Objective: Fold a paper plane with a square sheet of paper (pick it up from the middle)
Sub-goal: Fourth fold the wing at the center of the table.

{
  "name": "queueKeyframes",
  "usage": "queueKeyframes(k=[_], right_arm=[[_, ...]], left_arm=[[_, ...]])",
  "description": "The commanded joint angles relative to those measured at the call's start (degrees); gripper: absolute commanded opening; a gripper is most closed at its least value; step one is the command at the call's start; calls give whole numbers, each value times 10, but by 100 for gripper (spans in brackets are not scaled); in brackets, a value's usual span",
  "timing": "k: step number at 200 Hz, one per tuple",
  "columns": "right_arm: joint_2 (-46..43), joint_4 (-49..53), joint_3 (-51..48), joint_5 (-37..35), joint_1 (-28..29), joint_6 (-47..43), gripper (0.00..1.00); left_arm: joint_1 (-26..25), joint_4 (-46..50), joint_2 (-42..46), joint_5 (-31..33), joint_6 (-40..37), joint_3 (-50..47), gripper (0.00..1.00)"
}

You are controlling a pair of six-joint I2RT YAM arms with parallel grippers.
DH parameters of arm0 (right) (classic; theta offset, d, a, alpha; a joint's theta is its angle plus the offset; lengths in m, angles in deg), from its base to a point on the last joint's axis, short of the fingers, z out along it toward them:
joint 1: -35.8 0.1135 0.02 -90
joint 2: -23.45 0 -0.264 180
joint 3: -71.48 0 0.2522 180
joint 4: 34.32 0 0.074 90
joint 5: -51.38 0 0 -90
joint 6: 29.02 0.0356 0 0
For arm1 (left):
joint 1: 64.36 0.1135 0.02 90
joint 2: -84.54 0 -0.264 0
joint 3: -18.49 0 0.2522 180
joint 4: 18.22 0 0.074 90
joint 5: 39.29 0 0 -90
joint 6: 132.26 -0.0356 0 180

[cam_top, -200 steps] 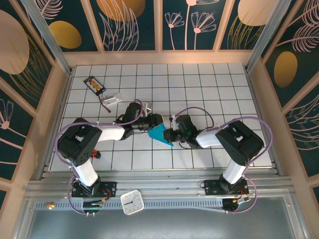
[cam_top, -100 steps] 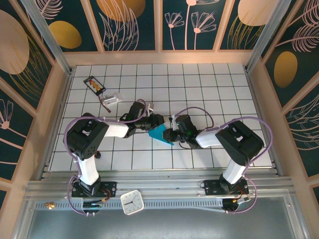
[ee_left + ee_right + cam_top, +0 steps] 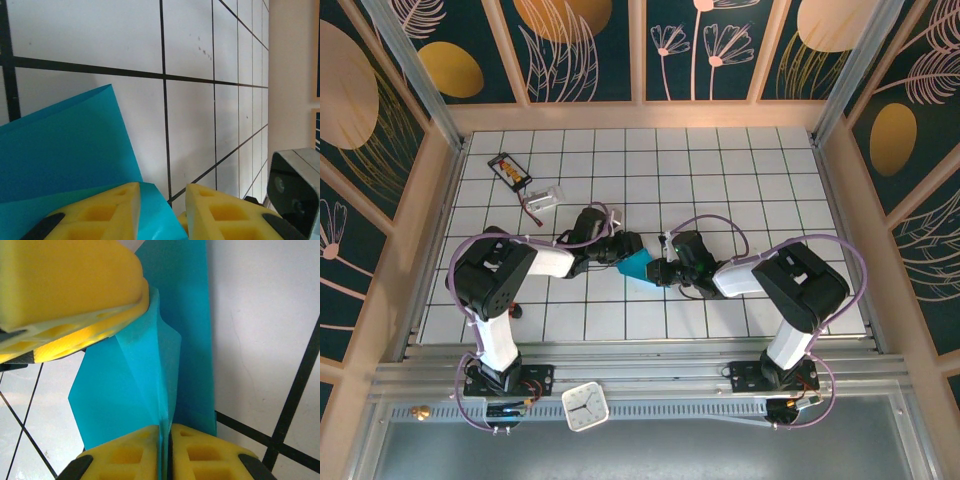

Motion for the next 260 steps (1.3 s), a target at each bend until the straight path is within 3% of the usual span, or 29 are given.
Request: queueKeyframes(k=[1,260], right_arm=[[13,20,-15,-11,10,7,15],[17,27,-17,-31,23,2,15]], left_arm=[[5,4,-7,9,-16,-10,30],[6,-25,-31,-48,-20,23,34]])
